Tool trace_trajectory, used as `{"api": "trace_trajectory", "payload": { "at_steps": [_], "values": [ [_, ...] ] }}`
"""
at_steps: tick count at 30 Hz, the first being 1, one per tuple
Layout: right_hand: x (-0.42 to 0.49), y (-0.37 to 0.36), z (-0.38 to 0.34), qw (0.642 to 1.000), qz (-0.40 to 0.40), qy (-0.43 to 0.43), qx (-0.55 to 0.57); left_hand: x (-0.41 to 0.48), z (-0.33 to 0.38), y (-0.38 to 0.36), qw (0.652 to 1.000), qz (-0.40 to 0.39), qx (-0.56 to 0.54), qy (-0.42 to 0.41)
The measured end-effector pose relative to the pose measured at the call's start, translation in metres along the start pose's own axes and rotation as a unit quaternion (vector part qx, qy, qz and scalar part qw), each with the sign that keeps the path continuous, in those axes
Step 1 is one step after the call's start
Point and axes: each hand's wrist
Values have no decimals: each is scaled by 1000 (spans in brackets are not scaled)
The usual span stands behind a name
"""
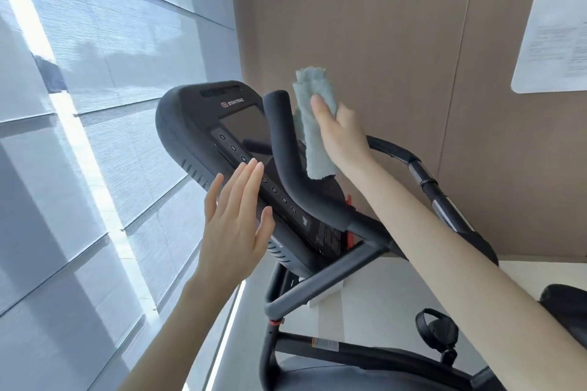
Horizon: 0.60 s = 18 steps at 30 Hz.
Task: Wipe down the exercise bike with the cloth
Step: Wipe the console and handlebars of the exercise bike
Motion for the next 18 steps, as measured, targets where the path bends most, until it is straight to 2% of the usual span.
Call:
{"api": "trace_trajectory", "payload": {
  "at_steps": [3, 7, 10, 13, 15, 18],
  "values": [
    [13, -33, -12, 996, -73, 1, 58, 3, -6, 3, 1000, 6, -4, 4],
    [10, -49, -6, 996, -69, 27, 40, 2, -13, 4, 1000, 4, -1, 2],
    [0, -39, 9, 995, -78, 30, -45, 0, -15, 2, 1000, 0, -7, 1],
    [-24, -28, 26, 980, -121, 50, -149, 0, -11, -3, 1000, 4, -19, -1],
    [-41, -16, 32, 958, -148, 76, -235, 0, -5, -8, 1000, 6, -29, -1],
    [-56, 3, 34, 905, -180, 138, -359, 1, 5, -14, 999, 3, -41, -3]
  ]
}}
Point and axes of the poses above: each hand's wrist, its own x-axis towards the middle knuckle, its own y-axis out of the back of the hand, z = x × y, and after that the axes turned 2 degrees about x, right-handed
